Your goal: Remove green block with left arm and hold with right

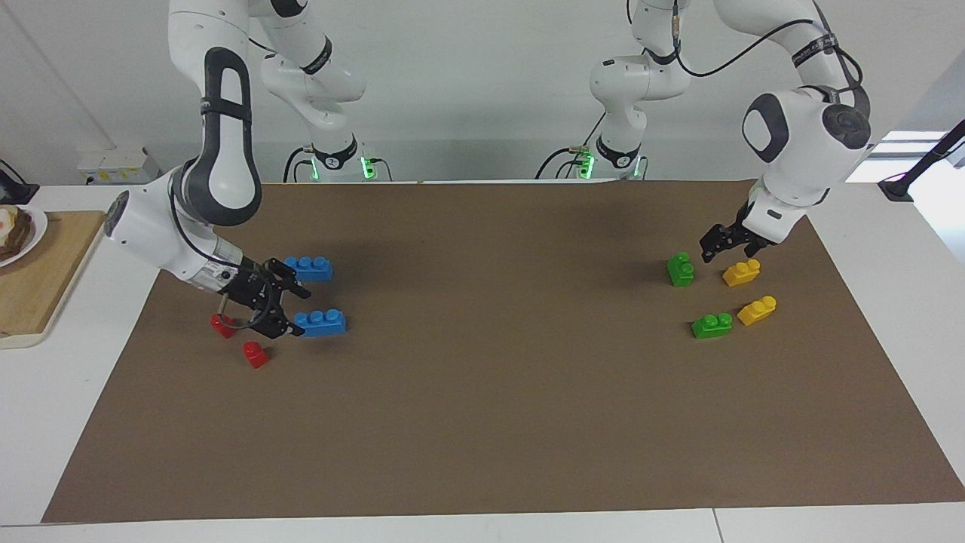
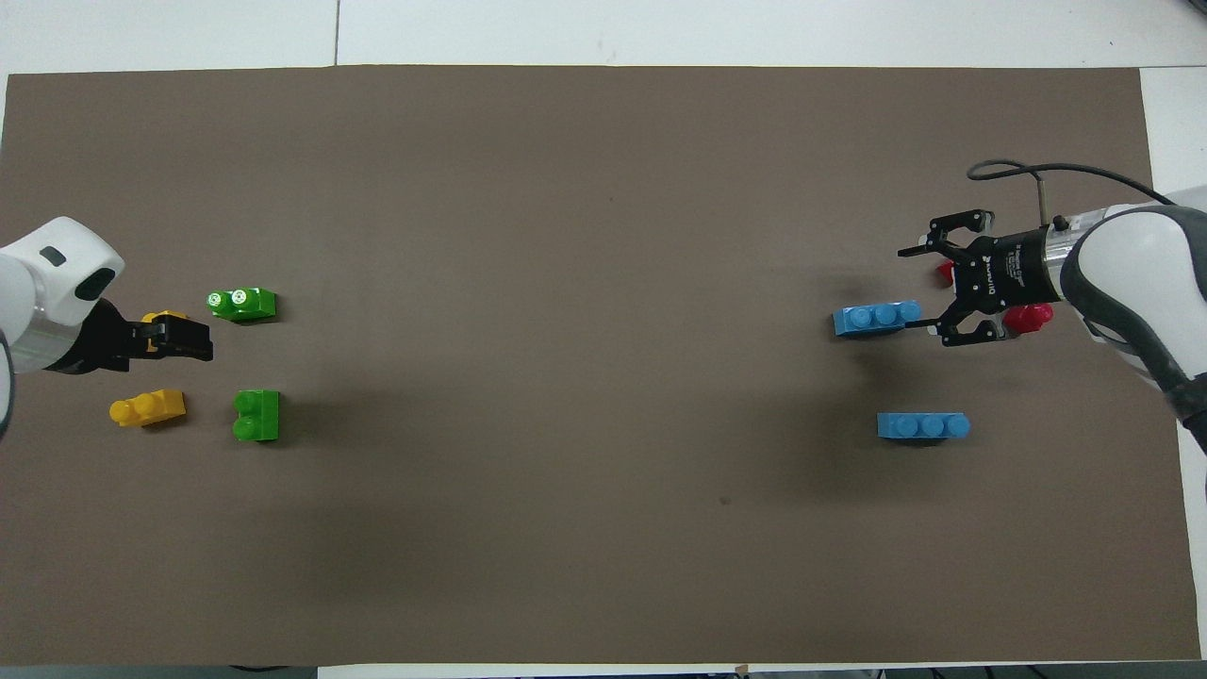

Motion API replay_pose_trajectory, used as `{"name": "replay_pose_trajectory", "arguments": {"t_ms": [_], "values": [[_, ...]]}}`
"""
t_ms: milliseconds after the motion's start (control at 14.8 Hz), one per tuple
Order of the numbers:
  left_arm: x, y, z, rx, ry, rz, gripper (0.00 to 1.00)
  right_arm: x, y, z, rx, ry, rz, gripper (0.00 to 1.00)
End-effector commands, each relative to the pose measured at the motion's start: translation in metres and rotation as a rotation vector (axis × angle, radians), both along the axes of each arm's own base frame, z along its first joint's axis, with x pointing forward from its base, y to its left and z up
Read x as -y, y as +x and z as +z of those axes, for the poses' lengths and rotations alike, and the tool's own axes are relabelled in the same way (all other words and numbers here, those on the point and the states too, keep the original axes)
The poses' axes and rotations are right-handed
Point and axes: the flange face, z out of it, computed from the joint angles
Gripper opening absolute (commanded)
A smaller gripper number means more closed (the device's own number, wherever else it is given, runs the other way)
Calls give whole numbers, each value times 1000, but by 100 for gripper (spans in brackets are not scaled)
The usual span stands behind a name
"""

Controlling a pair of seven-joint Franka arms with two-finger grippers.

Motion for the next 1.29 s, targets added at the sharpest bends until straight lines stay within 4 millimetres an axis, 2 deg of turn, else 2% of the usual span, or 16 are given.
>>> {"name": "replay_pose_trajectory", "arguments": {"t_ms": [0, 203, 406, 609, 812, 947, 1083, 1218], "values": [[-4, 8, 59, -4, 22, 14, 100, 4, 0, 33, -9, 3, -7, 89], [-3, 7, 87, 18, 26, 11, 100, 3, 5, 74, 53, -79, 56, 92], [-1, -4, 98, 1, 22, 9, 100, -5, 18, 122, 120, -159, 142, 93], [4, -4, 101, 15, 23, -3, 100, -17, 24, 164, 206, -228, 290, 94], [8, -6, 101, 0, 22, -11, 100, -35, 20, 187, 285, -326, 485, 94], [10, -3, 108, 13, 25, -17, 100, -45, 12, 199, 328, -376, 629, 94], [10, 0, 116, 4, 25, -17, 100, -44, 6, 211, 371, -403, 792, 94], [18, 6, 115, -5, 26, -32, 100, -39, 1, 211, 390, -396, 955, 94]]}}
